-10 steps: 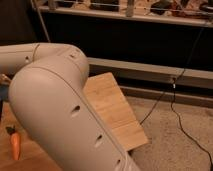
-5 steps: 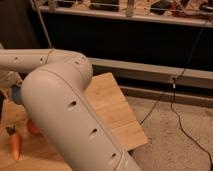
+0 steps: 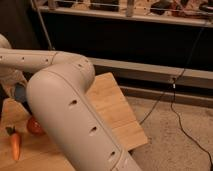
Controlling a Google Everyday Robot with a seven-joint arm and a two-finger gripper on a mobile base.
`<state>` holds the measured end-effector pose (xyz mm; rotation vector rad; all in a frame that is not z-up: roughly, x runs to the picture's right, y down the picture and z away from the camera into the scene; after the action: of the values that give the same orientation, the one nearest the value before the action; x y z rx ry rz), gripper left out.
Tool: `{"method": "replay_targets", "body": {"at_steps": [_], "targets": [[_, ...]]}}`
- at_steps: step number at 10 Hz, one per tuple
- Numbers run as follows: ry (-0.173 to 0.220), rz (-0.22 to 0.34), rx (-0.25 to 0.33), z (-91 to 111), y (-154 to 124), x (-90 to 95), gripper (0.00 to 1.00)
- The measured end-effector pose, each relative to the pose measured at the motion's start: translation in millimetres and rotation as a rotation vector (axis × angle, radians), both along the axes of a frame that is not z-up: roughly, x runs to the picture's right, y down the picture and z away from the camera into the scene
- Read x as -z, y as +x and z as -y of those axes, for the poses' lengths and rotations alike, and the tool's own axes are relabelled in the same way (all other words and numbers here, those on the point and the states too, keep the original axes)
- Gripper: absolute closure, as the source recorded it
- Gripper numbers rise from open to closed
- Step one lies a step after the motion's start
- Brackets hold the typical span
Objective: Place the ceramic cup over the eraser
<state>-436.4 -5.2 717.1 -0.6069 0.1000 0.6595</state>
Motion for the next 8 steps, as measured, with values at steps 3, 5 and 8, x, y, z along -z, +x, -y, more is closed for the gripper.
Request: {"method": "replay_targets", "body": {"at_steps": [3,5,8], "targets": [[0.000,-0.016,0.031,-6,-8,-3.3,1.00],[0.003,-0.033,0.035,-8,-10,-8.0,1.00],[-0.006,-0.047,0.030,-10,-14,-13.4,1.00]]}}
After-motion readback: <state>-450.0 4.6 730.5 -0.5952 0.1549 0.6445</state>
